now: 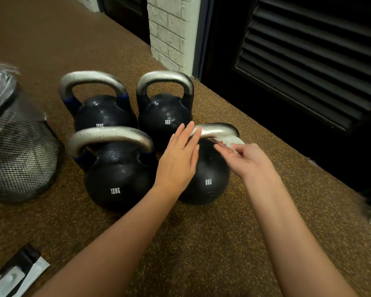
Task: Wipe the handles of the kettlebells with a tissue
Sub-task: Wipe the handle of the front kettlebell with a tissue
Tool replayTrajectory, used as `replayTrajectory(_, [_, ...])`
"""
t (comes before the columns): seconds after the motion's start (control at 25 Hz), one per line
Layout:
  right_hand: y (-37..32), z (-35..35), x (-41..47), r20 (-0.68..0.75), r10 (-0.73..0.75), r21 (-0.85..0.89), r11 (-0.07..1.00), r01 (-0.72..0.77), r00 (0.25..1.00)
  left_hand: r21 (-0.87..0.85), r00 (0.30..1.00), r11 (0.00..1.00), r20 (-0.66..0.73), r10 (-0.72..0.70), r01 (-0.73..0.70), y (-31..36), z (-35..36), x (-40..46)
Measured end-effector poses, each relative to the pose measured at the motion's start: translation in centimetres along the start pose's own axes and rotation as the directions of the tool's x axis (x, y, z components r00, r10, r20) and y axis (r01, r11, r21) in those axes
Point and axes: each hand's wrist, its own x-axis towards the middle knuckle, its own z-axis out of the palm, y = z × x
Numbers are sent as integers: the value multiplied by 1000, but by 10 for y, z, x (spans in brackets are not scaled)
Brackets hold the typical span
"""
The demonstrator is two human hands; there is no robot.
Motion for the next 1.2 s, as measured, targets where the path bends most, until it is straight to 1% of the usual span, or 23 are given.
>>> replayTrajectory(0.12, [6,9,2,7,-9,12,1000,9,1000,-6,1000,1000,-12,3,-4,0,1,0])
replayTrajectory(0.32, [3,4,1,-8,26,-51,998,-26,1000,-5,1000,1000,-13,16,-16,-1,1,0])
replayTrajectory(0.52, [-8,-1,0,-2,2,5,1000,-2,1000,-4,1000,1000,-20,6,-6,0,1,-1])
replayTrajectory(0.72, [5,1,3,15,10,-82,997,-9,1000,1,1000,1000,-17,1,-1,1,0,-2])
replayTrajectory(0.8, [-1,-4,-7,47,-45,-110,993,49,998,8,1000,1000,-6,-2,2,2,-1,-1])
replayTrajectory(0.84, [-4,-7,-13,61,-118,-149,981,126,991,10,1000,1000,-6,-2,2,2,-2,-1])
replayTrajectory(0.88, [-6,-10,-18,76,-230,-242,940,242,970,10,1000,1000,-8,-3,3,1,-2,-1])
replayTrajectory(0.92, [-6,-12,-23,115,-364,-409,831,378,924,9,1000,1000,-10,-6,6,1,-1,-1])
replayTrajectory(0.96, [-4,-12,-24,195,-496,-628,600,496,846,7,1000,1000,-10,-10,11,0,-1,-1])
replayTrajectory(1.0, [0,-14,-21,323,-584,-787,271,555,744,1,1000,1000,-8,-15,15,0,0,-2])
replayTrajectory(1.04, [5,-15,-14,472,-590,-828,-43,559,654,-7,1000,1000,-6,-18,18,1,0,-2])
replayTrajectory(1.08, [12,-16,-6,595,-532,-793,-270,546,603,-16,1000,1000,-2,-20,20,2,0,-2])
replayTrajectory(1.12, [18,-18,2,686,-455,-728,-420,542,568,-24,1000,999,3,-21,21,2,0,-2])
replayTrajectory(1.16, [22,-17,9,743,-388,-666,-515,539,546,-30,1000,999,9,-23,23,2,-1,-2])
replayTrajectory(1.2, [24,-13,16,767,-348,-629,-575,524,539,-34,1000,999,14,-24,24,2,-1,-2])
